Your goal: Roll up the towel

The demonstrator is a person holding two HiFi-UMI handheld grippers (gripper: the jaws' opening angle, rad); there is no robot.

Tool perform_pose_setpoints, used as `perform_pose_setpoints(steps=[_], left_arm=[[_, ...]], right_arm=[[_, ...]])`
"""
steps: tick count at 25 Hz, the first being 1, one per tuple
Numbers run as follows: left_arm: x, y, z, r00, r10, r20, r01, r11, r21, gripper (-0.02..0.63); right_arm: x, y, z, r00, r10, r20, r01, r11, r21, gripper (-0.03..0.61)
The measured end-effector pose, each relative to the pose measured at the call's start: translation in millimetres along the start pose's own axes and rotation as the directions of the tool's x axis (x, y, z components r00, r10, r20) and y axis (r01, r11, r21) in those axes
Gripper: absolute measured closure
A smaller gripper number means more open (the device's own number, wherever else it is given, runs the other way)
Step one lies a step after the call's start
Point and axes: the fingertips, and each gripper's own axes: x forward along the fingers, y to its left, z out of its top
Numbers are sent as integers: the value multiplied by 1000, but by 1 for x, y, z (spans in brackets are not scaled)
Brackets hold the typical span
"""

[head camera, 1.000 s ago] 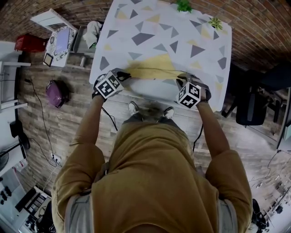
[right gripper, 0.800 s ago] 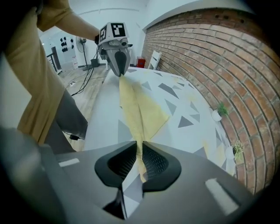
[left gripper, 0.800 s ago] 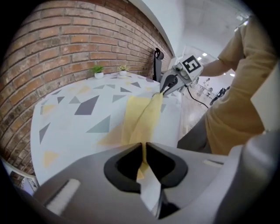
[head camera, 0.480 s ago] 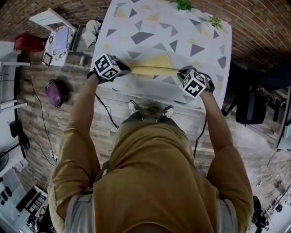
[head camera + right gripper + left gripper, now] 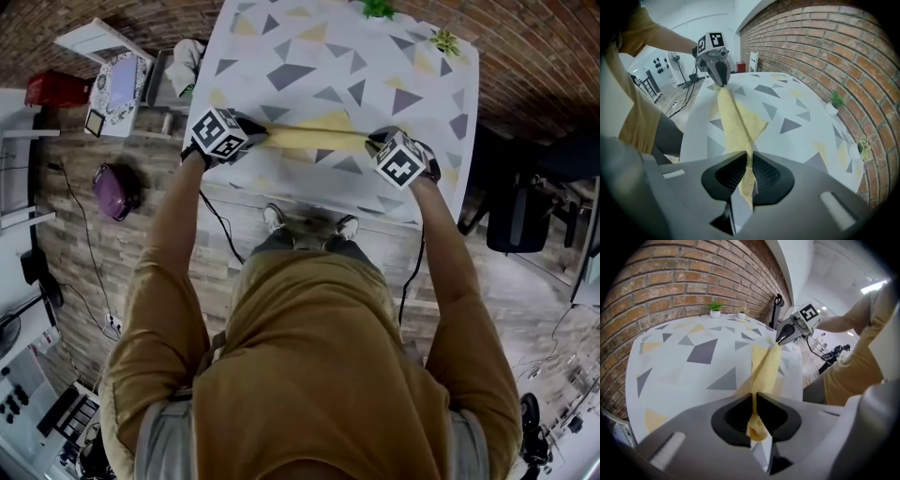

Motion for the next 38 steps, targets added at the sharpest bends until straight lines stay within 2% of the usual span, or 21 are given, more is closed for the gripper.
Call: perform_pose_setpoints(steps=[6,9,11,15,16,20,22,24,27,30,32,35,36,38], left_arm=[[3,8,-1,995,95,30,-95,995,-7,518],[8,12,-5,986,164,16,-165,986,35,518],[9,15,-5,973,230,11,-230,970,74,517],[6,22,-2,917,397,40,-398,906,140,486],[7,23,-2,902,429,52,-432,889,154,485],[7,27,-3,852,517,83,-523,836,166,469],[4,33,-3,832,546,94,-554,822,130,420],[-1,37,-4,824,557,103,-565,822,70,368],[-11,42,-5,809,578,112,-583,812,19,347],[-32,44,-2,766,623,159,-627,779,-30,347],[-45,41,2,744,638,198,-641,765,-62,347],[-52,24,7,743,623,246,-635,771,-35,347],[-50,17,6,752,610,252,-627,779,-12,347],[-39,1,3,785,569,246,-595,803,40,348]], right_arm=[[10,-12,2,998,-67,-2,67,997,32,532],[15,-14,1,994,-110,-4,110,993,31,531],[17,-17,0,987,-159,-5,159,987,23,531],[18,-24,-9,959,-283,-8,283,959,20,517],[18,-25,-12,954,-301,-4,300,953,33,499],[20,-26,-13,944,-328,18,326,943,64,499],[20,-26,-13,945,-328,15,326,943,62,499],[20,-27,-14,942,-336,15,334,940,64,492],[14,-32,-15,925,-379,26,376,923,77,456],[-1,-38,-15,898,-435,63,428,898,99,456],[-11,-39,-15,885,-458,87,448,887,112,456],[-22,-30,-13,879,-461,124,453,887,86,456],[-24,-24,-12,882,-452,136,447,892,62,456],[-22,-8,-9,895,-420,152,426,905,-7,456]])
